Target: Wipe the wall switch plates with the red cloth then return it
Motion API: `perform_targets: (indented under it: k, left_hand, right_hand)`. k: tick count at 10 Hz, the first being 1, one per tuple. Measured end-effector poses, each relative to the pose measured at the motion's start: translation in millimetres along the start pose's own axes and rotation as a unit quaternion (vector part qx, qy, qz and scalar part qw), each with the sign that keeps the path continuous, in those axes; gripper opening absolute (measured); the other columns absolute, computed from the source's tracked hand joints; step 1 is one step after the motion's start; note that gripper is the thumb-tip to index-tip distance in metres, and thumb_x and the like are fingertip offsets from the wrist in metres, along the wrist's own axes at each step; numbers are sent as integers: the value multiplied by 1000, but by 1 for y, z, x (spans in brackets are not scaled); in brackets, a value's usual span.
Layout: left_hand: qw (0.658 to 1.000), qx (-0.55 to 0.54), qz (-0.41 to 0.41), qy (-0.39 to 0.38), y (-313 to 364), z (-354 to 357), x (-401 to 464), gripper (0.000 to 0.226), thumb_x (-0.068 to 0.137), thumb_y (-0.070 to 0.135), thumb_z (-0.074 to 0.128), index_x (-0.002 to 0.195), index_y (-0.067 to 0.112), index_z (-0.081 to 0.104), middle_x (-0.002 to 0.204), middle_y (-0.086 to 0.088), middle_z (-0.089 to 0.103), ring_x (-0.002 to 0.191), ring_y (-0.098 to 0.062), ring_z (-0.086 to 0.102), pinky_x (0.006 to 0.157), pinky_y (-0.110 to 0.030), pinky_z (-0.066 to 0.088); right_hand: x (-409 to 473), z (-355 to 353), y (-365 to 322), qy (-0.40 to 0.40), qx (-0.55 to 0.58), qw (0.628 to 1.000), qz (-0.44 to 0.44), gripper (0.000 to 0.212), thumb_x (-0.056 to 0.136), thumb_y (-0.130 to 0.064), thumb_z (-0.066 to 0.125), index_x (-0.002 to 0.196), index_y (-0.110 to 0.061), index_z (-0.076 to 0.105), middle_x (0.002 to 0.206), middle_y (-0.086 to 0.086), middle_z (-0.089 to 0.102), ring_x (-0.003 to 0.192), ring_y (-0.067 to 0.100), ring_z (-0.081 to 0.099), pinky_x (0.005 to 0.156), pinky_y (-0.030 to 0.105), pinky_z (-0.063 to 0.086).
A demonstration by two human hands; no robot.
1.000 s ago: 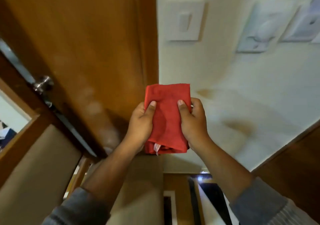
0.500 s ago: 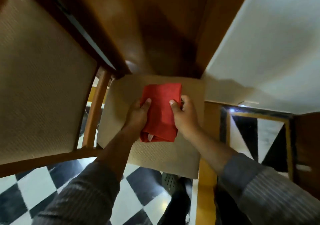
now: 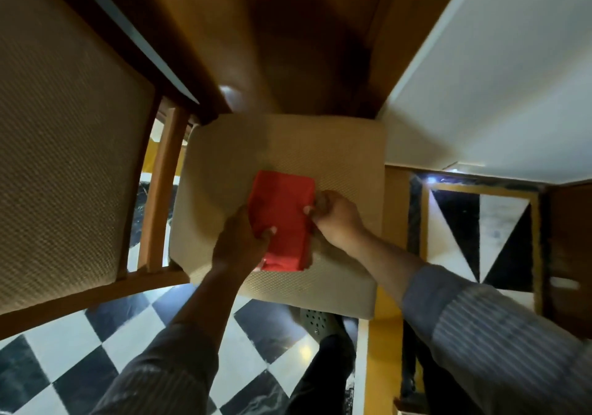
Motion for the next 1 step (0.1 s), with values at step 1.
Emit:
perform_targets:
  k: [1]
  left_hand:
    - [995,90,31,24,38,-24,-17,78,91,60,65,150,16,37,138,-14,59,122,-37,61,102,-55,52]
  right_hand:
    - [-12,-61,-18,16,-23,1000,-2,62,93,-45,64,144,-13,47,136,6,59,123,23,58,95,31,50]
Point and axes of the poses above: each hand's wrist, its own x-axis towards the middle knuckle, its own z-axis out of the palm, y = z × x, the point moved 9 cm from there along x, towards the middle knuckle
